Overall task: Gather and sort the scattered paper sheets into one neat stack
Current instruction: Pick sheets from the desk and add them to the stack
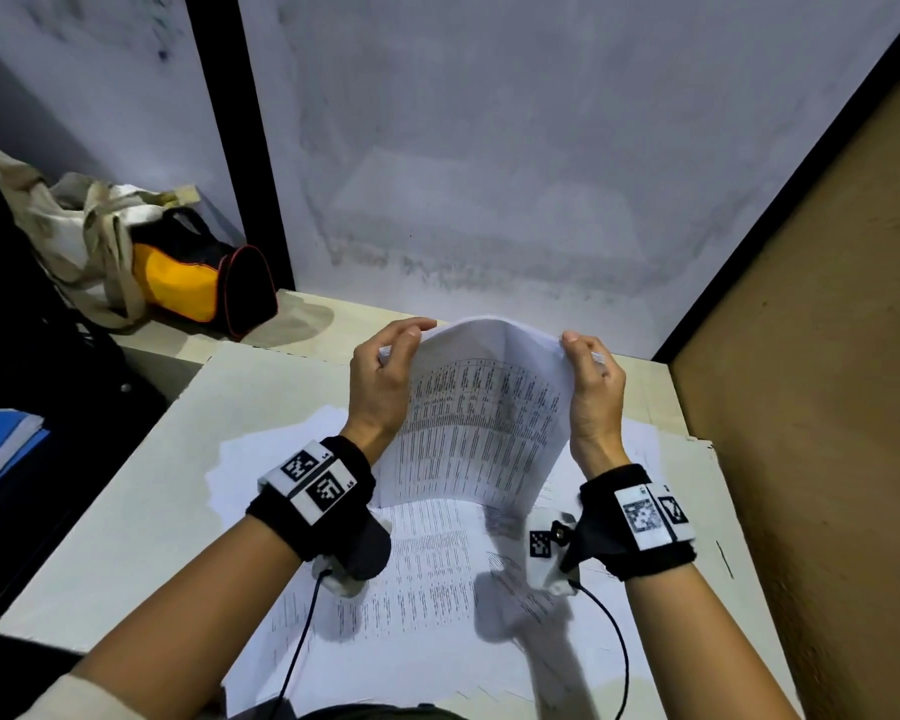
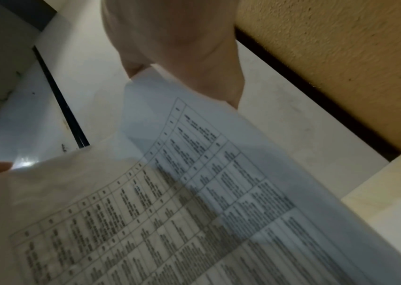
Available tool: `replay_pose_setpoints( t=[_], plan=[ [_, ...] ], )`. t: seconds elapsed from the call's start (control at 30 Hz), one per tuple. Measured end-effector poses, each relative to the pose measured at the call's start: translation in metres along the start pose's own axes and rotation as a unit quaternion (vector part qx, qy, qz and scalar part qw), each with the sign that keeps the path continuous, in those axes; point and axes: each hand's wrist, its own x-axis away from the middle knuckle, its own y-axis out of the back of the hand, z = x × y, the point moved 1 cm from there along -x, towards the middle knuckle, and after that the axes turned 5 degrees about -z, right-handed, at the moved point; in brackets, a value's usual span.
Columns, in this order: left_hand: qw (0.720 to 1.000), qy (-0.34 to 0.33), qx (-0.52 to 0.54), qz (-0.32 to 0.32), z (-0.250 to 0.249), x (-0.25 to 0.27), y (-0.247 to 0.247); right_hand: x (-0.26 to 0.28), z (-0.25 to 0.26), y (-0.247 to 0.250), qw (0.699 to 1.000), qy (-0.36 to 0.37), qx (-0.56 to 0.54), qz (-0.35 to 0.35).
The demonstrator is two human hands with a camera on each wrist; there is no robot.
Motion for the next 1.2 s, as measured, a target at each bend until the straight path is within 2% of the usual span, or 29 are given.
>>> replay_pose_setpoints(
  t=[0.1, 0.2, 0.27, 0.37, 0.43, 0.57, 0.67, 0.73, 0.8, 0.87, 0.9, 0.97, 1.03, 1.07, 1.1, 1.2],
  plan=[
    [0.999, -0.003, 0.020, 0.043, 0.007, -0.002, 0.008, 0.000, -0.012, 0.016, 0.995, -0.037, 0.031, 0.088],
    [0.991, 0.064, -0.008, 0.114, 0.026, 0.003, 0.018, 0.011, -0.038, 0.028, 0.973, -0.123, 0.140, 0.138],
    [0.986, 0.103, -0.044, 0.121, 0.037, 0.009, 0.020, 0.018, -0.051, 0.030, 0.968, -0.146, 0.165, 0.121],
    [0.991, 0.091, -0.033, 0.095, 0.047, 0.012, 0.027, 0.023, -0.062, 0.028, 0.973, -0.149, 0.135, 0.115],
    [0.987, 0.106, -0.046, 0.107, 0.055, 0.016, 0.031, 0.031, -0.070, 0.027, 0.970, -0.165, 0.135, 0.118],
    [0.971, 0.161, -0.116, 0.134, 0.074, 0.020, 0.040, 0.020, -0.074, 0.025, 0.969, -0.168, 0.171, 0.063],
    [0.959, 0.152, -0.156, 0.184, 0.075, 0.016, 0.044, 0.001, -0.065, 0.027, 0.972, -0.190, 0.137, 0.026],
    [0.953, 0.138, -0.198, 0.182, 0.079, 0.011, 0.045, -0.007, -0.056, 0.038, 0.969, -0.208, 0.123, 0.056],
    [0.953, 0.153, -0.215, 0.148, 0.085, 0.010, 0.048, -0.010, -0.060, 0.063, 0.949, -0.256, 0.172, 0.067],
    [0.948, 0.185, -0.236, 0.107, 0.093, 0.011, 0.052, -0.008, -0.080, 0.112, 0.918, -0.293, 0.266, 0.013],
    [0.945, 0.199, -0.245, 0.087, 0.097, 0.012, 0.054, -0.005, -0.096, 0.142, 0.892, -0.326, 0.309, -0.035],
    [0.942, 0.213, -0.253, 0.056, 0.101, 0.015, 0.058, 0.005, -0.124, 0.192, 0.819, -0.408, 0.388, -0.114],
    [0.941, 0.223, -0.250, 0.040, 0.104, 0.016, 0.061, 0.019, -0.132, 0.220, 0.745, -0.454, 0.457, -0.173],
    [0.941, 0.226, -0.250, 0.036, 0.104, 0.017, 0.063, 0.023, -0.132, 0.224, 0.726, -0.460, 0.474, -0.191],
    [0.939, 0.230, -0.252, 0.035, 0.104, 0.017, 0.064, 0.024, -0.135, 0.224, 0.729, -0.459, 0.467, -0.197],
    [0.935, 0.230, -0.266, 0.047, 0.105, 0.017, 0.064, 0.025, -0.141, 0.202, 0.749, -0.459, 0.454, -0.149]
  ],
)
